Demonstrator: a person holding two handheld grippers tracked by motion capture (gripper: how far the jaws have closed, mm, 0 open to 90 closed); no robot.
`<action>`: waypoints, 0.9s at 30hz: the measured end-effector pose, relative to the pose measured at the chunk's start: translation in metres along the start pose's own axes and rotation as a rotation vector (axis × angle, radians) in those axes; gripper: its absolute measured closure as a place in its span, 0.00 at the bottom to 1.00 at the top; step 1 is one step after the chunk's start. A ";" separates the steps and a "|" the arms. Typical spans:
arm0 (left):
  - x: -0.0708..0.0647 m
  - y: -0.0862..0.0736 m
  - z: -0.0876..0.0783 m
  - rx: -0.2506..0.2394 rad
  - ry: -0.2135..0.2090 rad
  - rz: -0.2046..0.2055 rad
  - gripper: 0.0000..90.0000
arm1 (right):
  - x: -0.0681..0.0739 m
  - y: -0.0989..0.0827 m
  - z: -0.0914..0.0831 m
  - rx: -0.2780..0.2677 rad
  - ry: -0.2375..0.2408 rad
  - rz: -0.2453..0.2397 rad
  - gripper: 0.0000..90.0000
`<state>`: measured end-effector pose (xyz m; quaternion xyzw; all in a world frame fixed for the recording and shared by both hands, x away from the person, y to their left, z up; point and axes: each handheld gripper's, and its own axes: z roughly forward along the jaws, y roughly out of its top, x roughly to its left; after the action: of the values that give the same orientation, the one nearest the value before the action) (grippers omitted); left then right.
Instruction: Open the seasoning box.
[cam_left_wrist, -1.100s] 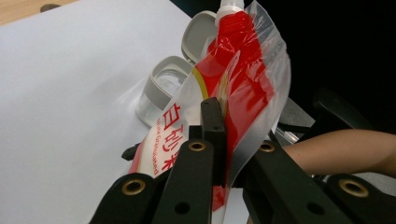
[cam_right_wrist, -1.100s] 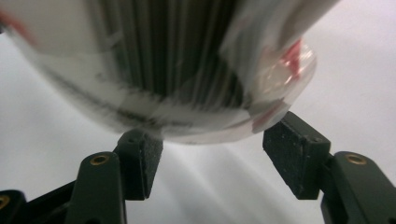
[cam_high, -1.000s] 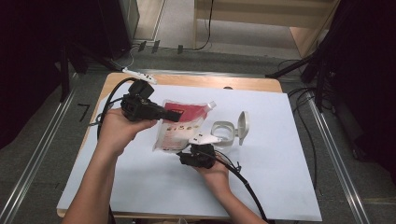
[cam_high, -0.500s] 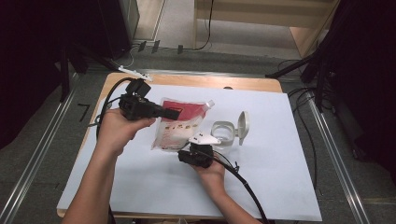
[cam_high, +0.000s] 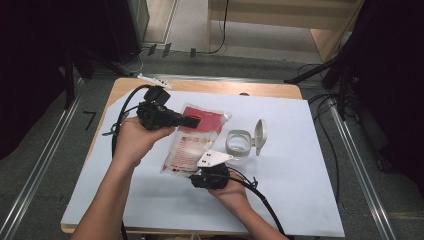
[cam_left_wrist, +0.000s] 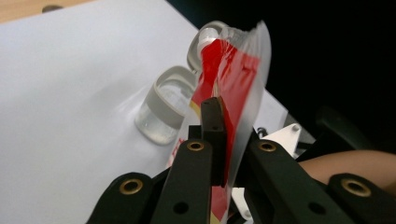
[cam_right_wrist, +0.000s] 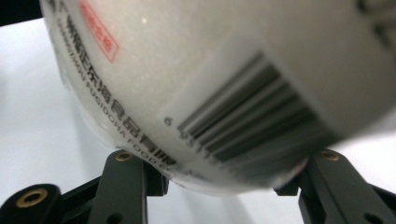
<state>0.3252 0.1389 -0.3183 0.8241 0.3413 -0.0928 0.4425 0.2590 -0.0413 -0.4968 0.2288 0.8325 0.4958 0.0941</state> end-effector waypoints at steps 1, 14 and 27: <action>0.000 0.000 0.004 0.018 0.011 0.011 0.98 | 0.002 0.000 -0.001 0.007 -0.001 -0.015 0.57; 0.001 -0.001 0.020 0.011 0.060 -0.025 1.00 | 0.003 -0.001 -0.018 0.033 0.131 0.044 0.59; -0.009 0.001 0.033 0.028 0.004 0.000 0.98 | 0.007 0.003 -0.030 0.050 0.132 0.058 0.61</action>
<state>0.3244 0.1077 -0.3333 0.8303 0.3407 -0.0959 0.4304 0.2420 -0.0602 -0.4789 0.2220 0.8420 0.4914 0.0186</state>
